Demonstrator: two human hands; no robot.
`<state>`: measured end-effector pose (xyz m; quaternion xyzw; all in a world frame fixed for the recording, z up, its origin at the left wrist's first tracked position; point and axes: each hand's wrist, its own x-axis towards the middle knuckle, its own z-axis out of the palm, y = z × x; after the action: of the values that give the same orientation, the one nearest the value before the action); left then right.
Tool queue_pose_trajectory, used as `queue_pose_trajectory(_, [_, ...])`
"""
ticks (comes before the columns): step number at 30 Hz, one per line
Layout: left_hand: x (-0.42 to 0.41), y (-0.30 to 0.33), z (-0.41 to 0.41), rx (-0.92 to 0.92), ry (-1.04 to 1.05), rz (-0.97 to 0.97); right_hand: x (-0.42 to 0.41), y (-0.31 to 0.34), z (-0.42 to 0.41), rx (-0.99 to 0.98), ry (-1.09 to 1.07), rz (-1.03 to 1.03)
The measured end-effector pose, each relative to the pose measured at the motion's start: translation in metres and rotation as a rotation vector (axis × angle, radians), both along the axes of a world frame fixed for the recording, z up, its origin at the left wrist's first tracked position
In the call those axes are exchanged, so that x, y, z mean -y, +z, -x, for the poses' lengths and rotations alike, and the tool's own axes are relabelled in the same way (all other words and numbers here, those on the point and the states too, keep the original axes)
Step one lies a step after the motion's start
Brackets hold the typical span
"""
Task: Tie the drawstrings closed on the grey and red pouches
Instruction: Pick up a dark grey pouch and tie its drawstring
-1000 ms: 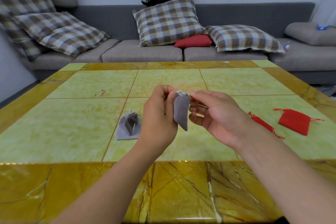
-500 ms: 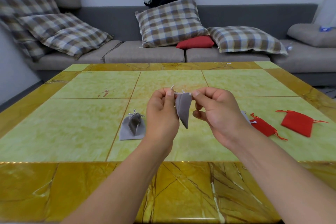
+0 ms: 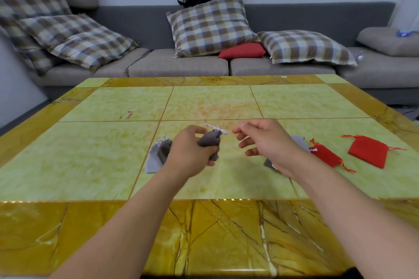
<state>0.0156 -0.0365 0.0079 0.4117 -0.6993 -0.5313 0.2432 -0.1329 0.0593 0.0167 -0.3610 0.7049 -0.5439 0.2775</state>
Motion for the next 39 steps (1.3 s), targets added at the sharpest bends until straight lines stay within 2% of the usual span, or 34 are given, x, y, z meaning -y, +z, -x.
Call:
queue_pose_trajectory(3, [0.025,-0.003,-0.013,0.372,0.141,0.37,-0.011,0.001,0.038,-0.217,-0.145,-0.088])
queue_pose_trajectory(4, [0.03,-0.004,-0.017,0.469,0.167,0.426,-0.018,0.0,0.051,-0.315,-0.166,-0.153])
queue_pose_trajectory(8, [0.037,-0.005,-0.026,0.693,0.226,0.527,-0.04,-0.008,0.074,-0.505,-0.024,-0.512])
queue_pose_trajectory(10, [0.034,-0.004,-0.024,0.804,0.227,0.662,-0.037,-0.013,0.069,-0.549,0.061,-0.601])
queue_pose_trajectory(12, [0.028,-0.003,-0.017,0.808,0.202,0.769,-0.029,-0.016,0.064,-0.655,0.117,-0.683])
queue_pose_trajectory(15, [0.019,-0.005,-0.008,0.573,0.06,0.783,-0.019,-0.024,0.06,-0.795,0.123,-0.788])
queue_pose_trajectory(18, [0.014,-0.012,-0.004,0.509,-0.226,0.785,-0.016,-0.027,0.061,-0.798,0.034,-0.806])
queue_pose_trajectory(21, [0.014,-0.023,-0.004,0.689,-0.468,0.759,-0.015,-0.03,0.063,-0.814,-0.03,-0.759])
queue_pose_trajectory(24, [0.021,-0.029,-0.004,0.966,-0.43,0.721,-0.014,-0.033,0.062,-0.839,-0.05,-0.746])
queue_pose_trajectory(26, [0.025,-0.031,-0.005,1.025,-0.368,0.676,-0.013,-0.035,0.061,-0.866,-0.08,-0.738])
queue_pose_trajectory(29, [0.028,-0.031,-0.005,0.983,-0.285,0.661,-0.013,-0.03,0.063,-0.8,-0.129,-0.586])
queue_pose_trajectory(31, [0.026,-0.028,-0.004,0.913,-0.21,0.67,-0.016,-0.015,0.061,-0.615,-0.166,-0.347])
queue_pose_trajectory(34, [0.021,-0.022,0.004,0.59,-0.127,0.609,-0.022,0.013,0.047,-0.294,-0.25,0.016])
queue_pose_trajectory(36, [0.015,-0.014,0.011,0.265,-0.127,0.357,-0.025,0.022,0.039,-0.09,-0.274,0.154])
queue_pose_trajectory(39, [0.0,-0.002,0.015,-0.164,-0.241,-0.238,-0.025,0.028,0.033,0.432,-0.133,0.256])
